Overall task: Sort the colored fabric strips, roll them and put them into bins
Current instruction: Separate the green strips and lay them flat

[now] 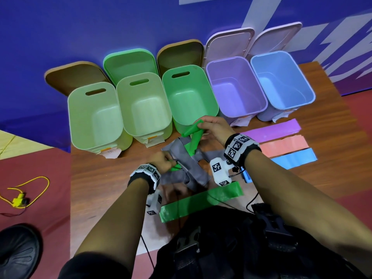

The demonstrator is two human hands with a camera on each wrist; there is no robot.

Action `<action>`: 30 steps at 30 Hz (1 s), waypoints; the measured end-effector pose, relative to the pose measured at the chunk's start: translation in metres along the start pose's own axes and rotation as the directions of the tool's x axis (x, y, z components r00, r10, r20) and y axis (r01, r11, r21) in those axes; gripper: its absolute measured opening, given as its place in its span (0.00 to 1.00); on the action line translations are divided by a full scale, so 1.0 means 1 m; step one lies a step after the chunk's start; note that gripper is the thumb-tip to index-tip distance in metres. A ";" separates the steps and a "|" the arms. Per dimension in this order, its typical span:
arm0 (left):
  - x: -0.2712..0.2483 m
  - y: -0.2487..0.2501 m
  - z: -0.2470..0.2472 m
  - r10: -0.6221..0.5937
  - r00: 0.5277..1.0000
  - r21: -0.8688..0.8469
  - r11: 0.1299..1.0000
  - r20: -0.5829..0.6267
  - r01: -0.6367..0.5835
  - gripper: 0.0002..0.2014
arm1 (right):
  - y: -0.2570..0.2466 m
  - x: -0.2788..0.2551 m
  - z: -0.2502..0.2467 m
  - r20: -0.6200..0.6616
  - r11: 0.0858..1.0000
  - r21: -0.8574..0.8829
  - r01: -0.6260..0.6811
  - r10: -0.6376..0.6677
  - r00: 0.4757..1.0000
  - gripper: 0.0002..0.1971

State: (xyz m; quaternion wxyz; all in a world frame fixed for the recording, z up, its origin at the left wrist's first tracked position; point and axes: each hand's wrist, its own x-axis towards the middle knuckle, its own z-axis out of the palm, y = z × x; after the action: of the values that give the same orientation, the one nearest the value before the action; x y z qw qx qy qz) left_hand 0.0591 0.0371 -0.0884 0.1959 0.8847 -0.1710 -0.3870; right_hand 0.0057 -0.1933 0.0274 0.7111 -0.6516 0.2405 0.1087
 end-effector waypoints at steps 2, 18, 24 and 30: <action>-0.012 0.013 -0.009 -0.013 0.999 -0.074 0.997 -0.045 0.010 0.07 | 0.000 -0.001 0.003 0.013 1.000 -0.020 0.011 -0.011 1.000 0.08; -0.044 0.072 -0.054 -0.052 0.948 -0.571 0.808 -0.315 -0.146 0.26 | -0.012 -0.019 0.005 0.142 0.996 -0.086 0.035 -0.022 0.990 0.12; -0.048 0.094 -0.062 -0.064 0.950 -0.652 0.741 -0.305 -0.159 0.23 | -0.014 -0.024 0.008 0.108 0.973 -0.200 0.114 -0.094 0.990 0.08; -0.058 0.107 -0.062 -0.009 0.960 -0.670 0.718 -0.279 -0.188 0.29 | -0.021 -0.028 0.007 0.091 0.956 -0.228 0.183 -0.166 0.982 0.08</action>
State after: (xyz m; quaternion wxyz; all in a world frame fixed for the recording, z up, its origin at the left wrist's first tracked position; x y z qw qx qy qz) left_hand 0.0527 -0.0157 0.0375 0.5503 0.7816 -0.0302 -0.2920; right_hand -0.0070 -0.1846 0.0595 0.6436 -0.7458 0.1422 0.0961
